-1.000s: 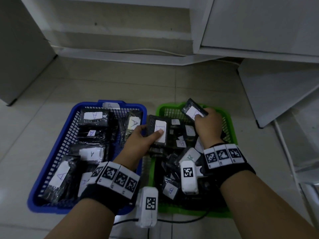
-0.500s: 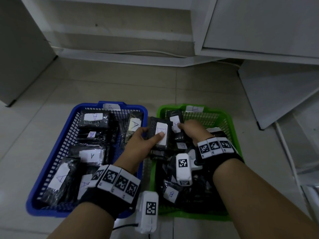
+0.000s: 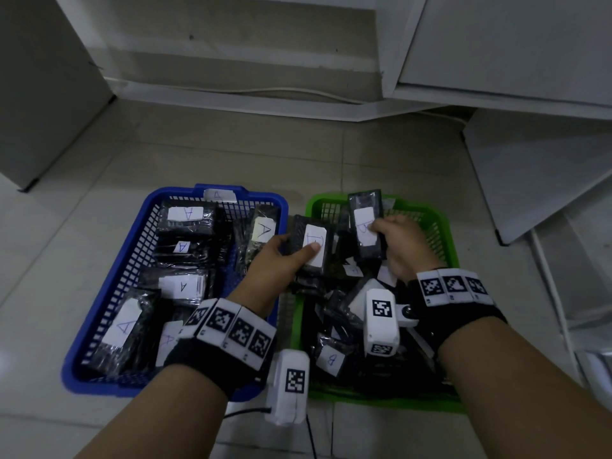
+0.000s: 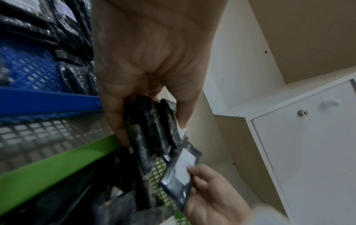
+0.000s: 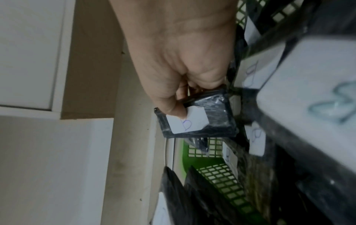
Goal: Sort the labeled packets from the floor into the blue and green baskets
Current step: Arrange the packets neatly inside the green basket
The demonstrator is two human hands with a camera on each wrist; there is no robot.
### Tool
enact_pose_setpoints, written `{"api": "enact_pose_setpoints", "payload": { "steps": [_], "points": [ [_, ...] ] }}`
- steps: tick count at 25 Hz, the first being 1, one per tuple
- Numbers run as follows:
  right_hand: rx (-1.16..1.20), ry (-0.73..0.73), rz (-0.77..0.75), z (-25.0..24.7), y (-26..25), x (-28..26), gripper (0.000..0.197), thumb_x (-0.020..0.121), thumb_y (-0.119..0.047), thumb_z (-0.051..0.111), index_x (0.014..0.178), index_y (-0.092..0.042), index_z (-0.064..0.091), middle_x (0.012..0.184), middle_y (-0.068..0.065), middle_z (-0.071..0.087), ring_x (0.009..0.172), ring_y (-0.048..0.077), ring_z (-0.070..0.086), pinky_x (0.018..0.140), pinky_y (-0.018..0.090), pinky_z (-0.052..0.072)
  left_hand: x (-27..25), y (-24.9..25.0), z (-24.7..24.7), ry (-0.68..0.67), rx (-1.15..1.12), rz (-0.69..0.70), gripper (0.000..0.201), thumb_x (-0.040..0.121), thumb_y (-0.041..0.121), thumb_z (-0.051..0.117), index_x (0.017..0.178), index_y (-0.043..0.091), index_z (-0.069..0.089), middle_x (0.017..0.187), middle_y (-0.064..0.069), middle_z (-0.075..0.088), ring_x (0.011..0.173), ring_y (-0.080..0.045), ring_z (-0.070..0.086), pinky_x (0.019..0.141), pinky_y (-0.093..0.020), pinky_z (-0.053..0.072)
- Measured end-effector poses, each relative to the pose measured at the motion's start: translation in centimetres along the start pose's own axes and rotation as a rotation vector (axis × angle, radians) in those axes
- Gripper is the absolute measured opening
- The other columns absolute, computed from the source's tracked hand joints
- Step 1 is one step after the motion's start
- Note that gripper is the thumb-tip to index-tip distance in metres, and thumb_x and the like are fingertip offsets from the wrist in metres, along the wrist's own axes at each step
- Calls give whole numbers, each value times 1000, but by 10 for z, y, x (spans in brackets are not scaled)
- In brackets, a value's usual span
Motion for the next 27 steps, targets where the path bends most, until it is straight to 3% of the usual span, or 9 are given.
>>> {"api": "enact_pose_setpoints", "payload": {
  "steps": [5,9,12,15,17,19,21,24,27],
  "points": [
    [93,-43,-134,-18,-36,-34,17,85,5,54,87,-12,54,86,11,66,75,22,65,74,42,56,-5,15,7,-13,-51,-3,71,82,39,71,143,29,37,127,1,59,106,-23,63,94,-44,52],
    [50,-226,-129,-7,-51,-57,25,86,5,50,99,-15,58,90,7,67,79,20,64,73,38,54,-16,28,15,-50,7,94,69,92,36,59,147,45,18,128,13,46,101,-14,60,94,-35,48],
    [-150,-323,-147,8,-49,-67,26,85,6,50,101,-12,63,90,8,70,79,20,65,75,36,54,-20,30,20,-117,-20,82,62,92,45,54,143,53,21,142,8,46,117,-23,57,100,-47,46],
    [-156,-353,-139,16,-47,-71,28,86,7,49,100,-12,64,92,9,70,80,19,66,80,36,54,-34,29,20,-110,-46,2,48,93,60,38,134,37,49,116,0,66,100,-21,65,85,-39,53],
    [-165,-378,-122,19,-47,-73,30,87,8,48,98,-14,65,94,10,70,83,21,66,84,38,54,-41,25,24,-143,-138,-62,59,92,65,28,110,23,66,92,-3,72,83,-19,69,70,-34,54],
    [-208,-427,-103,23,-44,-75,31,86,8,48,103,-12,66,98,13,70,87,23,66,86,41,53,-41,23,28,-209,-167,-54,56,91,64,37,117,22,63,105,-5,71,89,-19,70,62,-30,55],
    [-218,-449,-80,25,-39,-75,32,86,8,49,109,-8,65,101,14,70,89,24,66,86,41,53,-38,22,26,-246,-140,-54,52,88,57,51,129,26,53,121,-4,66,101,-22,67,68,-34,57],
    [-30,-355,-47,21,-41,-73,25,88,7,48,105,-4,62,92,11,69,79,20,67,74,35,56,-33,18,24,-263,-150,-40,42,90,50,54,126,28,54,118,-2,68,102,-24,67,79,-41,56],
    [159,-38,-12,-3,-31,-60,20,86,6,47,88,-4,64,82,13,67,67,23,68,61,35,59,-29,17,17,-193,-232,-11,51,86,54,57,131,33,48,125,-3,64,107,-28,65,86,-53,53]
  ]
}}
Point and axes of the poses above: each hand's wrist, its own x-axis towards the middle knuckle, its own z-axis out of the palm, y = z × x, the point moved 7 cm from there along x, towards the middle knuckle
